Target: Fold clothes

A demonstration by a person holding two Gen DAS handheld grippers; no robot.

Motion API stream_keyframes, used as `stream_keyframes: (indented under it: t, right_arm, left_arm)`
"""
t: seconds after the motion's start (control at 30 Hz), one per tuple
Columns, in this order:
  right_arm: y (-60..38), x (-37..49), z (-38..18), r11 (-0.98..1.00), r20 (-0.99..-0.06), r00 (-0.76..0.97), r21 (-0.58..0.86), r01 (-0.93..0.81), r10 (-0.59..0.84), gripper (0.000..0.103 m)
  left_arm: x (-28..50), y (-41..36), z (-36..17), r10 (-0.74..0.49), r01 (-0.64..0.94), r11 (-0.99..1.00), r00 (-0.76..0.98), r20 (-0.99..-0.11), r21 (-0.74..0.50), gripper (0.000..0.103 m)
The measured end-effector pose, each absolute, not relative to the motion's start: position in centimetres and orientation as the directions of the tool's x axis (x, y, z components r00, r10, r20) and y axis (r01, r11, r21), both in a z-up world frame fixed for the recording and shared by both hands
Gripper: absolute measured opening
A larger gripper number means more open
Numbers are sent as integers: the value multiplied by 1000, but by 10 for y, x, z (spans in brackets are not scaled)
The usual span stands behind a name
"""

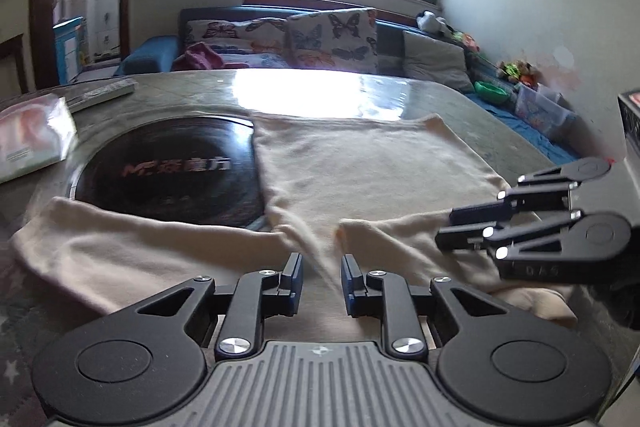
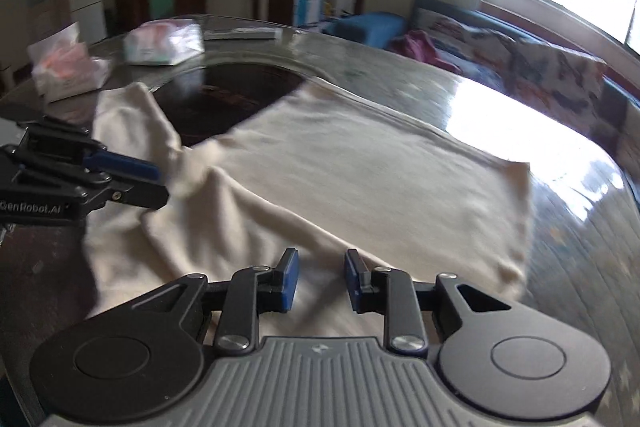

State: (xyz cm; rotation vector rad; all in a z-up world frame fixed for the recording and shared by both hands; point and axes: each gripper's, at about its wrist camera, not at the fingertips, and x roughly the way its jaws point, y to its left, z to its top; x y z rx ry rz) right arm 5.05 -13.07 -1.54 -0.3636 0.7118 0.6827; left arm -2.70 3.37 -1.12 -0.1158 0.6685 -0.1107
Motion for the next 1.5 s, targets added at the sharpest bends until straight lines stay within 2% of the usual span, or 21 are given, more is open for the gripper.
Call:
stream_keyframes:
  t: [0.07,0.13,0.23,0.3,0.53,0.63,0.87,1.0,1.03,1.07,1.13,1.3,1.5]
  right_arm:
    - [-111,46,-16,691,-699,547,-105,-715,460,25]
    - [-98,41,-16,663,-694,546,-132,-737,469,25]
    - [-87,34,-15,637,-686,540,-143,-758,488,25]
    - [-80,30,-13,617,-687,524,-138,-775,504,25]
    - [-78,26,-10,605,-686,479,-72,-793,547,25]
    - [-75,23,-14,586,-702,428,-19,-810,569,24]
    - [-75,13,-3,572,-675,448,-46,-819,586,26]
    - [-84,13,4,597,-661,472,-46,-801,583,28]
    - [-87,13,6,605,-657,479,-44,-795,582,28]
    - [-90,12,8,611,-653,485,-43,-790,581,28]
    - [-96,11,11,623,-645,497,-42,-781,580,28]
    - [-115,8,17,663,-626,535,-38,-747,568,28]
    - [-148,14,21,737,-606,580,14,-676,544,28]
  left_arm:
    - [-29,49,-9,-97,11,990,787,-609,-144,25]
    - [-30,65,-7,-47,-52,988,793,-607,-145,32]
    - [-32,90,-7,33,-154,977,792,-609,-147,36]
    - [-33,106,-7,89,-223,964,786,-612,-146,42]
    - [-38,150,-16,239,-407,903,739,-630,-135,48]
    - [-38,160,-20,264,-447,884,721,-640,-139,49]
    - [-30,172,-24,285,-495,853,709,-644,-167,49]
    - [-22,179,-25,302,-518,837,706,-641,-176,43]
    - [-20,180,-25,311,-523,835,703,-639,-170,35]
    - [-18,180,-26,320,-529,833,701,-638,-163,32]
    - [-15,182,-27,334,-539,828,696,-636,-156,11]
    - [-18,179,-16,271,-503,830,740,-615,-239,5]
    - [-27,125,24,72,-279,900,853,-517,-335,5]
